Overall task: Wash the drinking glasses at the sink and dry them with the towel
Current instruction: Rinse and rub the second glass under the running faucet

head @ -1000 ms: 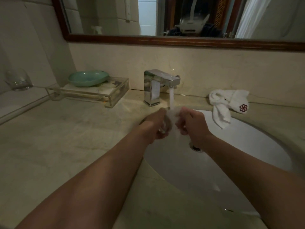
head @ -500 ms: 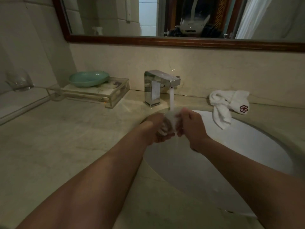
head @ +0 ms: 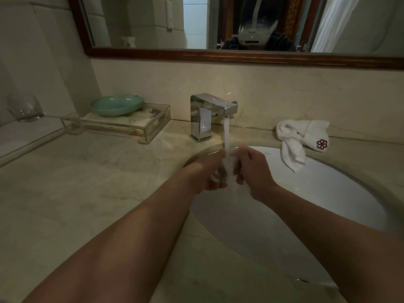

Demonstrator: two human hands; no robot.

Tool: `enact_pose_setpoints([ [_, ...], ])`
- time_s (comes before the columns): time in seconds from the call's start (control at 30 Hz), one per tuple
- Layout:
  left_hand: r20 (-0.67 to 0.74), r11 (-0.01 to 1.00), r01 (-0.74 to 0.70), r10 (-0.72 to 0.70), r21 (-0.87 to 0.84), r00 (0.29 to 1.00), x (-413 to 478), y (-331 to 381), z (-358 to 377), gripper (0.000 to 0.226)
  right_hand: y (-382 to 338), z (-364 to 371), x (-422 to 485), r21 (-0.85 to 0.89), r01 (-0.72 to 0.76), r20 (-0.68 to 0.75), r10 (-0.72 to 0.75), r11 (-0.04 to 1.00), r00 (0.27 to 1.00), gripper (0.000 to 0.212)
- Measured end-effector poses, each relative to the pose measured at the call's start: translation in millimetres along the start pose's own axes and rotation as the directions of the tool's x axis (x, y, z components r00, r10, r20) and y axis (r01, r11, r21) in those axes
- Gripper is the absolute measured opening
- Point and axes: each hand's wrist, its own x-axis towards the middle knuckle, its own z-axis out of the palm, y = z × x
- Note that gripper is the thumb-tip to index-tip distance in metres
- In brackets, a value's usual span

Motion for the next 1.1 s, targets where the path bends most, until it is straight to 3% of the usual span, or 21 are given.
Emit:
enact_pose_setpoints([
  [0.13, 0.067, 0.996, -0.011, 0.017, -0.091, 0.998, -10.7, 8.0, -2.3, 0.037, 8.4, 11.5, -3.5, 0.010, 0.072, 0.142, -0.073, 0.997, 0.987, 0.049],
  [0.27, 0.035, 1.000, 0.018, -0.018, 0.012, 0.999, -9.8, 6.7, -3.7, 0.024, 3.5, 13.5, 0.1, -0.103, 0.131, 0.033, -0.128, 0.986, 0.991, 0.028],
  [0.37, 0.032, 0.999, 0.042, -0.043, 0.017, 0.999, -5.9, 6.7, -3.4, 0.026, 0.3, 7.3, 2.1, -0.071, 0.060, -0.080, -0.066, 0.996, 0.995, 0.034],
  [0.47, 0.132, 0.986, 0.114, -0.098, -0.124, 0.986, 5.3, 5.0, -6.6, 0.027, 4.1, 8.7, -3.4, 0.051, 0.059, 0.144, -0.066, 0.997, 0.987, 0.031],
  [0.53, 0.139, 0.967, 0.157, -0.131, -0.203, 0.982, 11.4, 2.1, -8.8, 0.028, 7.5, 11.6, -5.1, 0.003, 0.078, 0.182, -0.077, 0.997, 0.980, 0.044],
  [0.63, 0.040, 0.983, 0.108, -0.103, -0.148, 0.994, 11.4, 0.0, -9.9, 0.026, 0.5, 9.9, -2.1, -0.091, 0.152, 0.077, -0.145, 0.984, 0.986, 0.013],
  [0.77, 0.040, 0.996, 0.017, -0.014, -0.083, 0.999, 5.2, -0.2, -4.5, 0.027, -6.7, 2.2, 0.4, -0.096, 0.009, -0.112, -0.020, 0.995, 0.993, 0.040],
  [0.83, 0.002, 0.997, 0.008, -0.008, -0.071, 1.000, 6.5, -0.7, -3.5, 0.031, -6.4, 0.9, -1.2, -0.106, 0.026, -0.070, -0.033, 0.994, 0.997, 0.040],
  [0.9, -0.017, 0.999, 0.031, -0.031, -0.041, 0.999, 9.7, -0.6, -4.5, 0.040, -8.0, 1.4, -3.6, -0.043, 0.071, 0.087, -0.067, 0.997, 0.994, 0.031],
  [0.97, -0.013, 0.997, 0.079, -0.079, -0.016, 0.997, 9.9, 0.6, -6.4, 0.034, -5.5, 4.9, -4.8, 0.024, 0.040, 0.222, -0.044, 0.999, 0.974, 0.043],
  [1.03, -0.005, 0.995, 0.092, -0.092, 0.026, 0.996, 9.5, 1.1, -7.0, 0.028, -3.3, 9.0, -4.2, -0.042, 0.050, 0.211, -0.040, 0.998, 0.977, 0.049],
  [1.1, -0.009, 0.995, 0.085, -0.085, 0.043, 0.996, 6.5, 0.9, -6.3, 0.029, -4.2, 7.8, -0.9, -0.121, 0.100, 0.115, -0.086, 0.988, 0.990, 0.030],
])
